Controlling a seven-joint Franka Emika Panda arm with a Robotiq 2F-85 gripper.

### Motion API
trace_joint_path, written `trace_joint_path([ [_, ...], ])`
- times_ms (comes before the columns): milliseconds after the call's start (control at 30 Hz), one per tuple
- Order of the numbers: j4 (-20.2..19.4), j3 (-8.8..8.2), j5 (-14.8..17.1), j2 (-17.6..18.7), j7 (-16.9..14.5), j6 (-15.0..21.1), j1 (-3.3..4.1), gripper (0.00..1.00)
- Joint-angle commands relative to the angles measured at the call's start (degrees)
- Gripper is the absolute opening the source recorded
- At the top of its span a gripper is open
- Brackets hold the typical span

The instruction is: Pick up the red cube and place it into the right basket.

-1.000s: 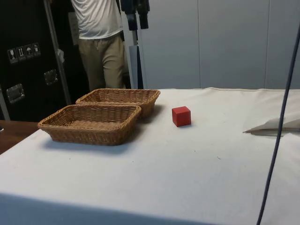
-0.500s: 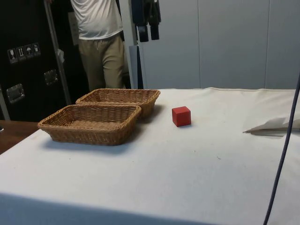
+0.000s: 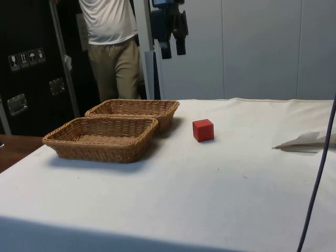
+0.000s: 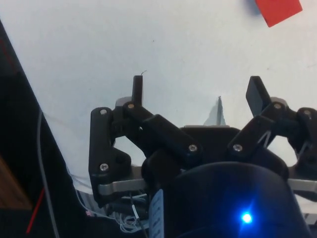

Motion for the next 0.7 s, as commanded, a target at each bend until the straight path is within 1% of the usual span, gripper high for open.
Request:
trace_joint_path([
  [0, -0.69, 0.06, 0.0, -0.23, 0.8, 0.97, -0.11, 1.0],
  [133, -1.89, 0.06, 0.06, -0.23, 2.18, 1.89, -0.17, 1.0],
  [167, -1.26, 0.0, 0.06, 0.0, 1.43, 1.03, -0.06, 1.0],
  [200, -2.18, 0.06, 0.06, -0.23, 2.46, 2.18, -0.23, 1.0],
  [400, -3.95, 0.06, 0.11, -0.23, 4.41, 3.55, -0.4, 1.0],
  [433, -3.38, 0.0, 0.06, 0.0, 3.78, 2.69, -0.29, 1.0],
  [467, -4.24, 0.06, 0.11, -0.23, 4.7, 3.84, -0.4, 1.0],
  [667, -5.61, 0.06, 0.17, -0.17, 6.25, 5.04, -0.52, 1.0],
])
